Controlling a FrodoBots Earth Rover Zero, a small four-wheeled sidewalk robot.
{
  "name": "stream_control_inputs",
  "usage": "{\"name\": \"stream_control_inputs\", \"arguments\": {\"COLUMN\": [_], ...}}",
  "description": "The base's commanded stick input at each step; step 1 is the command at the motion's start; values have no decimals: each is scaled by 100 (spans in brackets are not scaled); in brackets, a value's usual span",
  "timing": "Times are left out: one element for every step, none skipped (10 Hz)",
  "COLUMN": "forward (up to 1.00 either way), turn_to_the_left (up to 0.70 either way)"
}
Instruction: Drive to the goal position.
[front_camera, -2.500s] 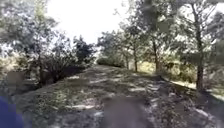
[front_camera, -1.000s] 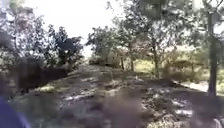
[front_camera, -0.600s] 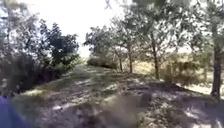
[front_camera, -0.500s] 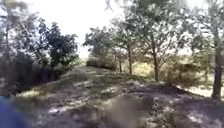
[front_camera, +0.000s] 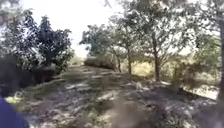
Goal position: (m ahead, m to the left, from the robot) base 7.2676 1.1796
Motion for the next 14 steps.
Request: {"name": "stream_control_inputs", "arguments": {"forward": [70, 70, 70, 70, 70, 70, 70, 70, 70, 70, 70, 70, 70, 70], "turn_to_the_left": [0, 0, 0, 0, 0, 0, 0, 0, 0, 0, 0, 0, 0, 21]}}
